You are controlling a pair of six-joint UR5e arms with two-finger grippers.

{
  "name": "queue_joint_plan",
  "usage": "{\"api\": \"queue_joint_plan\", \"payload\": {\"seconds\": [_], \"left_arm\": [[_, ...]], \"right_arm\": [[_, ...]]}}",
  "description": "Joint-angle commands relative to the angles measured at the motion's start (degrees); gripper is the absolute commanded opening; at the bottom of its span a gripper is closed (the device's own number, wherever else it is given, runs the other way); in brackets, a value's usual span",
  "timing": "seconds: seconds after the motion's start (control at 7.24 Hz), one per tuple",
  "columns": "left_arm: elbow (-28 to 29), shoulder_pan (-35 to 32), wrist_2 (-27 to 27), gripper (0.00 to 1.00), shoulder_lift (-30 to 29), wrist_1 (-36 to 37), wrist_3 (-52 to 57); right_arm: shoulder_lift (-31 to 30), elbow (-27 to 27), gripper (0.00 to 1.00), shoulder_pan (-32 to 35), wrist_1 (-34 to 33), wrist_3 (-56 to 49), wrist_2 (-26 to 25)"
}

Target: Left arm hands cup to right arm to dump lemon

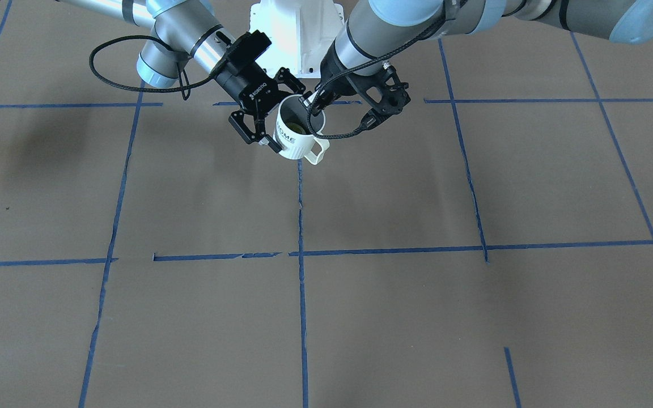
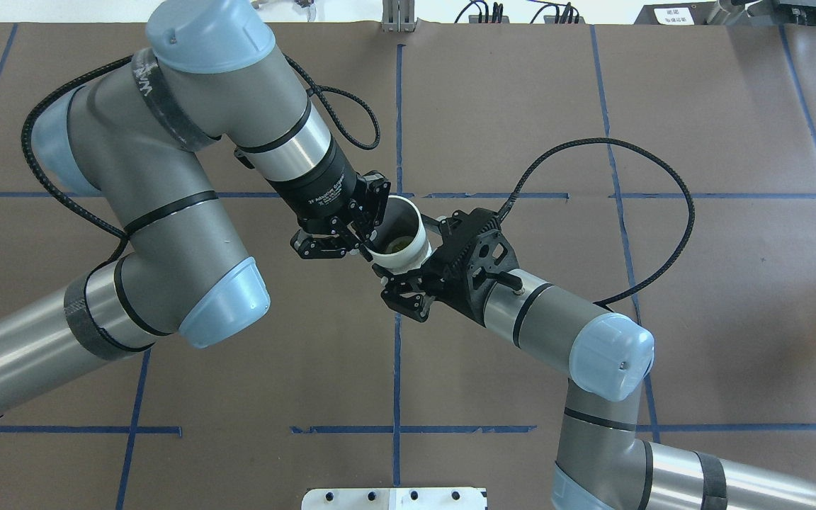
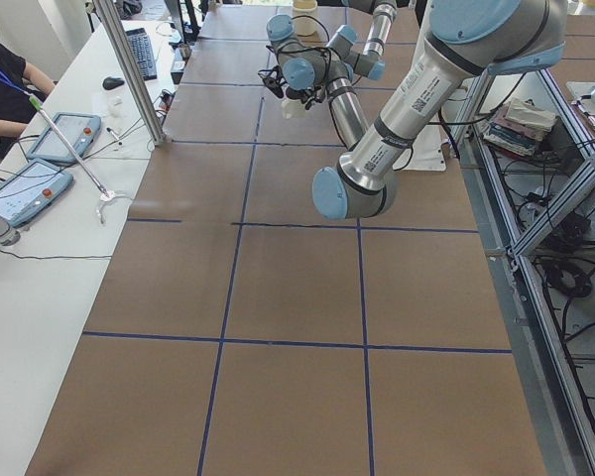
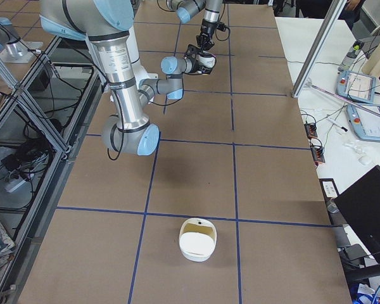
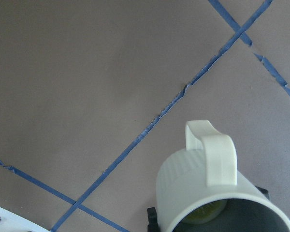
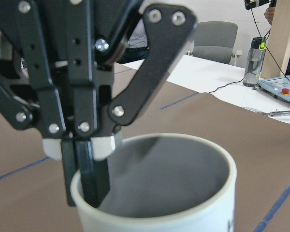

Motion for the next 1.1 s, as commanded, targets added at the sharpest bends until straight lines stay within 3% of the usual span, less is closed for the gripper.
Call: {"api": "queue_joint_plan", "payload": {"seconds": [0.0, 0.83, 0.97], "left_arm": [[0.17, -0.09, 0.0, 0.0, -0.01, -0.93, -0.07], [0.26, -0.26, -0.09, 0.0, -0.01, -1.02, 0.11], [0.26, -0.44, -0.09, 0.03, -0.01, -1.1, 0.2]], "right_arm": [[-0.07, -0.02, 0.99, -0.03, -0.01, 0.0, 0.01], [-0.07, -0.11, 0.98, -0.21, -0.01, 0.09, 0.01], [-0.07, -0.11, 0.75, -0.21, 0.08, 0.09, 0.27]]}}
